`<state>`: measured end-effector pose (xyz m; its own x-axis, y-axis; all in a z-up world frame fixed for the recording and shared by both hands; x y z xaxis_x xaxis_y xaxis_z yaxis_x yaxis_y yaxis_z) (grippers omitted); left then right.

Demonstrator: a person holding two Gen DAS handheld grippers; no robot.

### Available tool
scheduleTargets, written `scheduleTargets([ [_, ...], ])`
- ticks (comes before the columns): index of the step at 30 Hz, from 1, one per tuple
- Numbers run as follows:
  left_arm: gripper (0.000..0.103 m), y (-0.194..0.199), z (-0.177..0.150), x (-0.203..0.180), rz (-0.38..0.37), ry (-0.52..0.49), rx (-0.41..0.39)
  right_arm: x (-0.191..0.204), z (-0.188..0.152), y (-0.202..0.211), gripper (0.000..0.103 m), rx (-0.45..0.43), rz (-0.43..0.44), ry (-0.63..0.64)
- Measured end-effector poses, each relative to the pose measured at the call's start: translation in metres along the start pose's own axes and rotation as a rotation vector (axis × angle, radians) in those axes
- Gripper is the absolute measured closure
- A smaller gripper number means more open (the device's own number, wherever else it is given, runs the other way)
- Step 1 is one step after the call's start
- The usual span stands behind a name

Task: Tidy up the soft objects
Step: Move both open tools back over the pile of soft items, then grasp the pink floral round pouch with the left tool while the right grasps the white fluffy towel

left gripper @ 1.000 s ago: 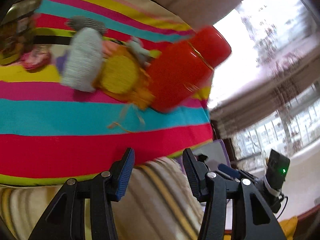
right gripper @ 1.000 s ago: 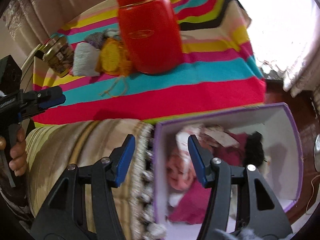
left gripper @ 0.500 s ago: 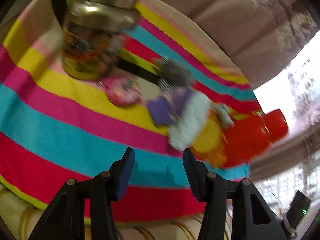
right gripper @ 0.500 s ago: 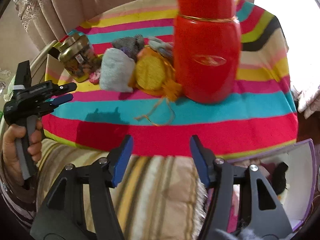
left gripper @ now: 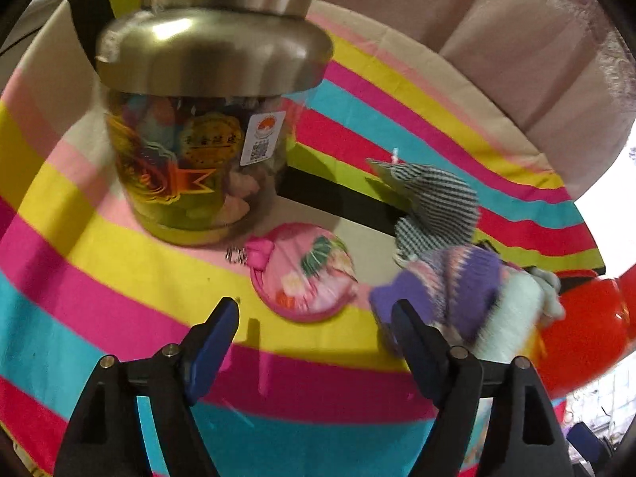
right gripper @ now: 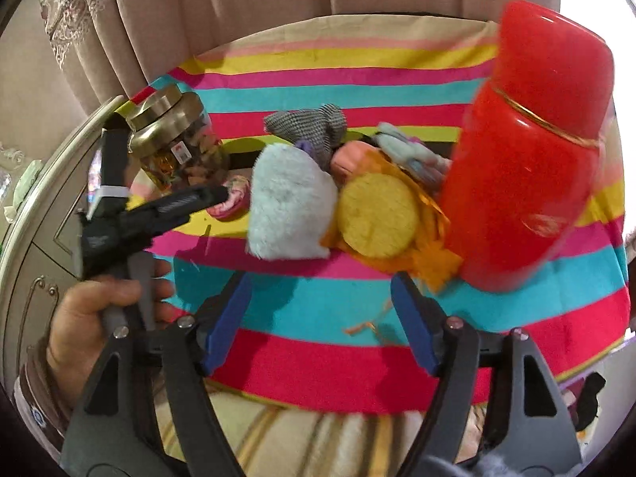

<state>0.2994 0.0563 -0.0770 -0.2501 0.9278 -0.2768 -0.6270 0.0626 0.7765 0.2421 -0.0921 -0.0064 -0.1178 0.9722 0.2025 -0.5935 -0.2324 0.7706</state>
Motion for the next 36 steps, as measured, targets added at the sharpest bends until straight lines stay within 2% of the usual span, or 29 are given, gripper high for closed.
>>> scheduleTargets([
  [10,0.021,-0.041,0.010,0.007,0.069,0.001,0.035,0.023,0.024,-0.043,0.024,0.001,-0.022,0.015],
  [23,0.019,-0.052,0.010,-0.002,0.166,-0.161,-0.005,0.026,0.042,-0.099,0.024,0.024,-0.100,0.035],
  [24,0.019,-0.052,0.009,-0.002,0.170,-0.172,-0.006,0.026,0.041,-0.101,0.029,0.030,-0.100,0.040],
  [25,0.019,-0.053,0.008,-0.004,0.177,-0.185,-0.006,0.025,0.039,-0.104,0.044,0.034,-0.105,0.048],
  [27,0.025,-0.054,0.008,-0.005,0.189,-0.202,-0.010,0.022,0.035,-0.108,0.063,0.053,-0.105,0.051],
  [28,0.030,-0.056,0.009,-0.005,0.193,-0.206,-0.014,0.020,0.033,-0.108,0.066,0.056,-0.103,0.050],
  [31,0.031,-0.056,0.009,-0.004,0.182,-0.210,-0.016,0.018,0.031,-0.103,0.072,0.048,-0.090,0.055],
  [36,0.031,-0.043,0.003,0.003,0.140,-0.180,-0.016,0.016,0.025,-0.082,0.073,0.021,-0.043,0.046],
])
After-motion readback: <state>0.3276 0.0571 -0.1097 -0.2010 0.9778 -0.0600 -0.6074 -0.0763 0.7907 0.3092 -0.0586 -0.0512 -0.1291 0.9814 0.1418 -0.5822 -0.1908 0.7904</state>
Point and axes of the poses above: each gripper's, at about its wrist camera, not at the fingertips, and y roughly against the way its jaws point, x to its left, z to its top, the point moved 7 cm from there along -y, roughly the way its jaws point, and after that the axes turned 4 degrees about -y, right-handed, at the moved point
